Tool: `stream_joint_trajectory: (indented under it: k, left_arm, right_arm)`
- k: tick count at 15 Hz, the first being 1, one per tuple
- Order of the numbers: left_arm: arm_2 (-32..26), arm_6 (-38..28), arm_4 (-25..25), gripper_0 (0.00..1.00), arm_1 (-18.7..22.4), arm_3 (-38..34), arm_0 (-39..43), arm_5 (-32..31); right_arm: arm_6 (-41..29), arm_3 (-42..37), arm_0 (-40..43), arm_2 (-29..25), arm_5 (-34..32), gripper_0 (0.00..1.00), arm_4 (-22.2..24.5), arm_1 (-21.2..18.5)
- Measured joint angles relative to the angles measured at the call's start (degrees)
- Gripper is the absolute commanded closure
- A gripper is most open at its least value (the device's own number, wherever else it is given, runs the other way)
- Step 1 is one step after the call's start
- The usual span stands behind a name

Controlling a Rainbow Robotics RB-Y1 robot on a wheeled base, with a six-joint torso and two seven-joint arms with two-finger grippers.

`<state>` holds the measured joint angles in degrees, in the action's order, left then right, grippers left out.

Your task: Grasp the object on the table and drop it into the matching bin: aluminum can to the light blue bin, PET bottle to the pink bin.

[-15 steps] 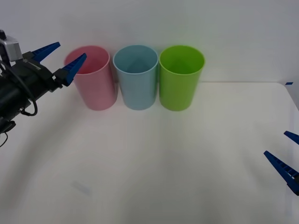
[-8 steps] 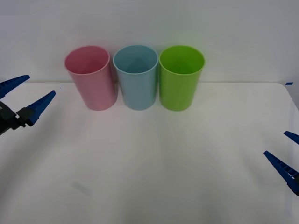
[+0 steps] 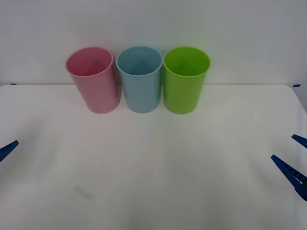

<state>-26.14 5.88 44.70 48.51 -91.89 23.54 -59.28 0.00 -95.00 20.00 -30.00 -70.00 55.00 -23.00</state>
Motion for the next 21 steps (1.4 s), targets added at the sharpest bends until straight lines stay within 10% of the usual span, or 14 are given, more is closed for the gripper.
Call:
stream_joint_trajectory:
  k: [10,21]
  left_arm:
    - [-6.03,4.64,3.2,0.0,0.0,7.69,7.25,-11.34]
    - [1.07,4.59,0.49,0.0,0.0,7.6,4.6,-11.92]
  right_arm:
    - [0.0,0.0,0.0,0.0,0.0,0.0,0.0,0.0]
    - [0.0,0.0,0.0,0.0,0.0,0.0,0.0,0.0]
